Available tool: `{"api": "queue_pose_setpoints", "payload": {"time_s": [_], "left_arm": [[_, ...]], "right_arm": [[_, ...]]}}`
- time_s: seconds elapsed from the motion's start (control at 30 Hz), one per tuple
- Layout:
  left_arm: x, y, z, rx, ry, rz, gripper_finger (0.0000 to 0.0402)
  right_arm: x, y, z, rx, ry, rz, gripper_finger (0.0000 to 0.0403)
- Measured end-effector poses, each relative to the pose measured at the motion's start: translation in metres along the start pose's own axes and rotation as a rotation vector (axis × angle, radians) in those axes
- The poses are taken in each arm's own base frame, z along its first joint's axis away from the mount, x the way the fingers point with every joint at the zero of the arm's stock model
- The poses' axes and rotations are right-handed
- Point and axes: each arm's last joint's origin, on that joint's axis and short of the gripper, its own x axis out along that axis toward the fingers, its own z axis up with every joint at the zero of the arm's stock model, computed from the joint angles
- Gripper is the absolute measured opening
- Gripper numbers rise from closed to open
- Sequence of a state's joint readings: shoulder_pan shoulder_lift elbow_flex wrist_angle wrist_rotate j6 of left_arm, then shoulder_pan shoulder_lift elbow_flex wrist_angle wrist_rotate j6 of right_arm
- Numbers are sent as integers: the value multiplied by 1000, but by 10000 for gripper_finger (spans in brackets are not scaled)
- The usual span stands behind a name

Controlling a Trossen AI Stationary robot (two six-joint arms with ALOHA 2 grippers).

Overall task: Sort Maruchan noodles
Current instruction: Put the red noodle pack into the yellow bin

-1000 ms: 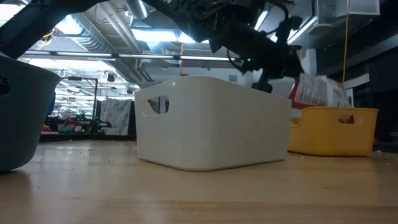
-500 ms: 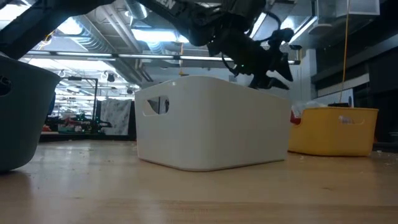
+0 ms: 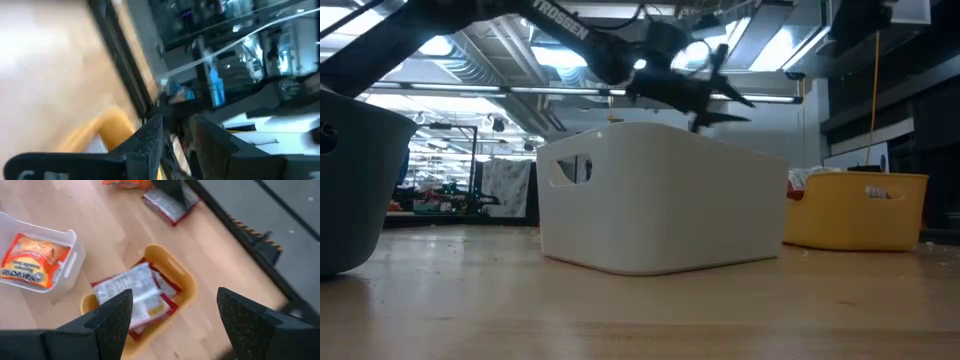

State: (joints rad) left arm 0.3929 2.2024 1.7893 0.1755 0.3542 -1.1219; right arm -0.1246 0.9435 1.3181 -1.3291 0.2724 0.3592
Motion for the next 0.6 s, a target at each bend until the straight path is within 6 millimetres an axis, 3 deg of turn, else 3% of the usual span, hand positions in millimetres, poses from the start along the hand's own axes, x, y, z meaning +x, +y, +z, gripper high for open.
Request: {"api": "queue_pose_setpoints", "payload": {"time_s": [0.17,0.27,0.4,0.6], "left_arm": [[-52,-4,56,222,-29,82,101],[-83,-3,77,355,-35,193,102],[-102,7,88,457,-5,312,111],[-105,22,84,598,171,301,148]], "right_arm": [[26,6,-4,9,-24,17,277],[37,9,-4,18,-39,14,277],[51,14,-1,34,-101,2,277],[77,23,3,38,-123,4,277]]}}
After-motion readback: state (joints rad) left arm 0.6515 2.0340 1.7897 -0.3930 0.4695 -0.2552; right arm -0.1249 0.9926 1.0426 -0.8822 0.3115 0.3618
